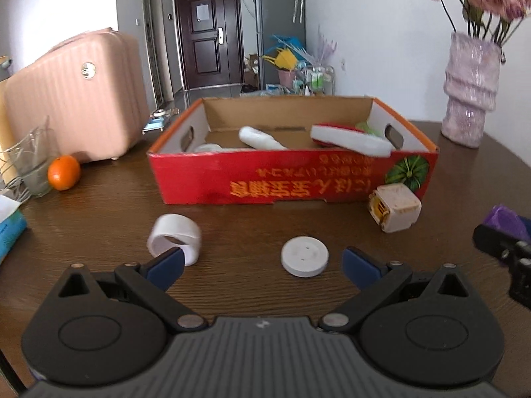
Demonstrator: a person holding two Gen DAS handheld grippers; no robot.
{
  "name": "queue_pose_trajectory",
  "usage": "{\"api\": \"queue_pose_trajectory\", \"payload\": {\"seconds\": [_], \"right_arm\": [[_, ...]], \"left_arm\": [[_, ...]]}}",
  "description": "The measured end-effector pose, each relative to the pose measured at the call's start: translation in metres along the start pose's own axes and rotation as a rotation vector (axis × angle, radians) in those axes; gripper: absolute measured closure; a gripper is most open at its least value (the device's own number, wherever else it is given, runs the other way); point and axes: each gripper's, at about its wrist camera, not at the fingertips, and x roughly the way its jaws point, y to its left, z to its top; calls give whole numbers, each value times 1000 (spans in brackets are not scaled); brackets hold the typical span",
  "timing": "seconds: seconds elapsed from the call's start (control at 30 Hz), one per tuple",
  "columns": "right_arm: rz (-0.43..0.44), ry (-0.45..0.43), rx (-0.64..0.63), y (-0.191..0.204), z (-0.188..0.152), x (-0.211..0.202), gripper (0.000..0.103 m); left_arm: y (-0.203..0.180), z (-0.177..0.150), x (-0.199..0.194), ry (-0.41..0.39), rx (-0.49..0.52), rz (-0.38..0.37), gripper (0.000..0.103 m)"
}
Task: Organize rigid objects
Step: 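Reach the left gripper to the white round lid and grasp it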
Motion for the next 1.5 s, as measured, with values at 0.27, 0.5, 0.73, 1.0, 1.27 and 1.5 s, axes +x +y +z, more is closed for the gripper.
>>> {"api": "queue_pose_trajectory", "payload": {"seconds": [0.27,0.5,0.73,1.0,1.27,1.5], "right_arm": [[-14,11,-2,-12,1,8,49],[-15,18,-1,-12,-2,10,49],[-21,28,-9,-11,-3,14,49],[-25,33,-13,-9,-4,16,49],[-26,33,-26,-7,-6,17,49],[-26,26,-25,-7,-7,15,49]], "left_arm": [[-12,2,32,56,4,4,4],[-15,4,47,86,-13,-8,6],[-11,4,60,129,-45,-27,9],[-16,2,58,111,-21,-43,17],[-16,3,50,88,-12,-104,63],[-1,0,13,14,-62,-110,63]]}}
